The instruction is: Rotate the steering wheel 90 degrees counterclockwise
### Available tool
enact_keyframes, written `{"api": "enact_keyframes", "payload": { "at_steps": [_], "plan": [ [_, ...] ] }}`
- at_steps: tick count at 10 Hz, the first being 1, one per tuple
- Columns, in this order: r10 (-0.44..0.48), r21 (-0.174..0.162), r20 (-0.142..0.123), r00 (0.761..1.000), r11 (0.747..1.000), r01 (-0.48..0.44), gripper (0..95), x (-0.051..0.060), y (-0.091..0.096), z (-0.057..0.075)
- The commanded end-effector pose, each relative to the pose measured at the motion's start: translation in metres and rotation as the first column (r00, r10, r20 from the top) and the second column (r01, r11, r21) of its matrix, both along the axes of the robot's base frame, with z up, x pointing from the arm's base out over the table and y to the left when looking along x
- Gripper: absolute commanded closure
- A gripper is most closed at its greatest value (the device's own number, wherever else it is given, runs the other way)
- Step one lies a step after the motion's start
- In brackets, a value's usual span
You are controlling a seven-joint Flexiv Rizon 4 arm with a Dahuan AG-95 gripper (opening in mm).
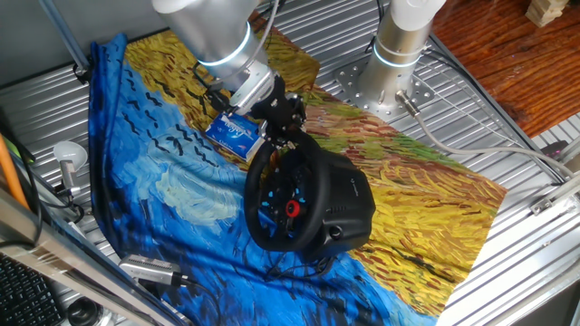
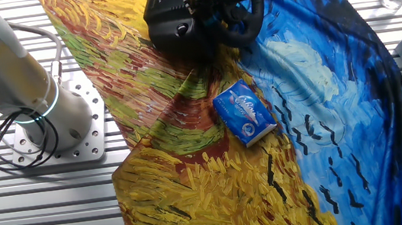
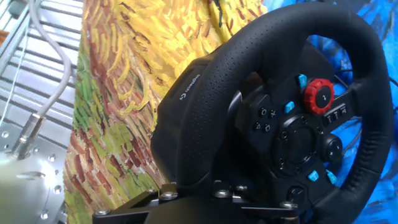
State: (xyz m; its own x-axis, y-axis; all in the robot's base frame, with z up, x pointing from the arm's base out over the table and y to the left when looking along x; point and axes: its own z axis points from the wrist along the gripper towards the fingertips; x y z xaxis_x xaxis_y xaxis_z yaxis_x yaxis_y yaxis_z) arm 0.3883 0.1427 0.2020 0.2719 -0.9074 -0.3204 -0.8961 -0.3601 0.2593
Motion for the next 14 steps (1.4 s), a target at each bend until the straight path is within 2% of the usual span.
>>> {"api": "enact_keyframes", "payload": {
  "at_steps": [1, 4, 5, 7, 12, 14],
  "plan": [
    [0.057, -0.001, 0.016, 0.998, 0.998, -0.057, 95.0, 0.0002, -0.0008, -0.0004],
    [0.112, 0.001, 0.048, 0.993, 0.994, -0.112, 95.0, 0.0001, -0.0010, -0.0005],
    [0.133, -0.004, 0.072, 0.989, 0.991, -0.133, 95.0, 0.0000, -0.0012, -0.0008],
    [0.155, -0.007, 0.099, 0.983, 0.988, -0.155, 95.0, 0.0005, -0.0017, -0.0016],
    [0.186, 0.016, 0.122, 0.975, 0.982, -0.189, 95.0, 0.0029, -0.0040, -0.0065],
    [0.212, 0.011, 0.139, 0.967, 0.976, -0.216, 95.0, 0.0044, -0.0051, -0.0088]
  ]
}}
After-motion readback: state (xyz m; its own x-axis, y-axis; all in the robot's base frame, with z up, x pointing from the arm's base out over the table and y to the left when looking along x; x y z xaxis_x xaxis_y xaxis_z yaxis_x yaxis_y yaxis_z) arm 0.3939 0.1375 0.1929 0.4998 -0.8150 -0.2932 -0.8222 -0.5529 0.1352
